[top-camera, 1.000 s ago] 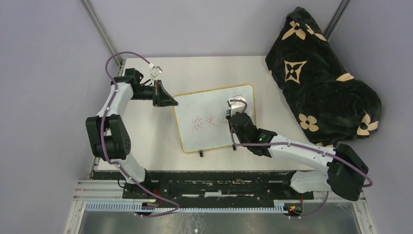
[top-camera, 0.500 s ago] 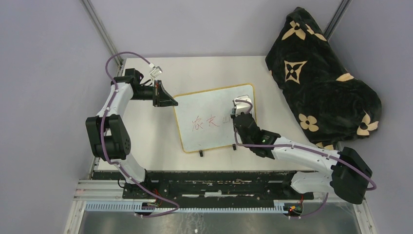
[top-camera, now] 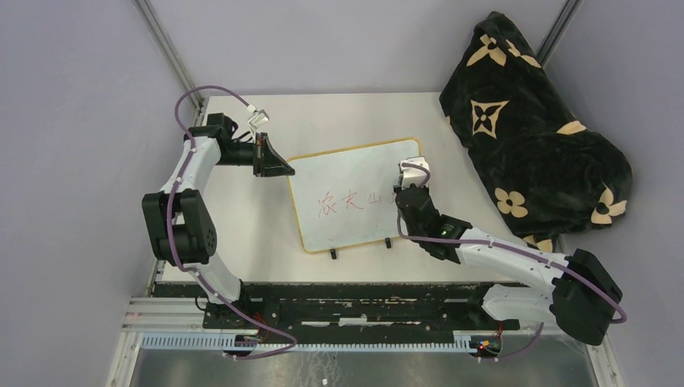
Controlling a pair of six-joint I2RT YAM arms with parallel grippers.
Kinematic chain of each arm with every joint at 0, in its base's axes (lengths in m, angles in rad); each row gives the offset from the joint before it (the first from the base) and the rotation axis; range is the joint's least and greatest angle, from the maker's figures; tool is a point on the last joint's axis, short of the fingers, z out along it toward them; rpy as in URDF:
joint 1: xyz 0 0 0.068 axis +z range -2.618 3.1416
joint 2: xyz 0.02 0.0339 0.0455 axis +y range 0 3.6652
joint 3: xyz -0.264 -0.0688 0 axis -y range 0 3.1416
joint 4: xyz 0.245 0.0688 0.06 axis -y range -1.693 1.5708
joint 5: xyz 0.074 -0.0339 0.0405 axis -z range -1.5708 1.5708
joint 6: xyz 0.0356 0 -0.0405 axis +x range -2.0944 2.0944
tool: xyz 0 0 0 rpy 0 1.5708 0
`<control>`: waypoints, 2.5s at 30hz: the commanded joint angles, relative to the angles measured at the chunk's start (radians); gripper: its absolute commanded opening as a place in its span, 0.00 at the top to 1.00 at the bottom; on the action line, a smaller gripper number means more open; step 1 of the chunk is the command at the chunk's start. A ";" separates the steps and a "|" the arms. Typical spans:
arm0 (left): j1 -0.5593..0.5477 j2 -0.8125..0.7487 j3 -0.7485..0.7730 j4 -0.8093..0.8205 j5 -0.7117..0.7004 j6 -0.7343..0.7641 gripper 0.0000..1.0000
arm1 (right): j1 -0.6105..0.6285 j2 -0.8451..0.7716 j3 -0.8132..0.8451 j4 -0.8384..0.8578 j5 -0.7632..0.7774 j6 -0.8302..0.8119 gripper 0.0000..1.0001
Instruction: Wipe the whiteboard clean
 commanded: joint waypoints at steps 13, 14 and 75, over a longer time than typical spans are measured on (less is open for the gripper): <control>-0.009 -0.008 -0.003 -0.022 -0.092 0.098 0.97 | -0.003 0.066 0.107 0.097 -0.110 -0.031 0.99; -0.009 -0.007 -0.002 -0.026 -0.090 0.102 0.97 | -0.006 0.080 0.120 0.090 -0.100 -0.037 0.99; -0.008 0.004 0.023 -0.084 -0.094 0.140 0.97 | -0.066 -0.040 -0.093 0.098 0.020 0.067 0.99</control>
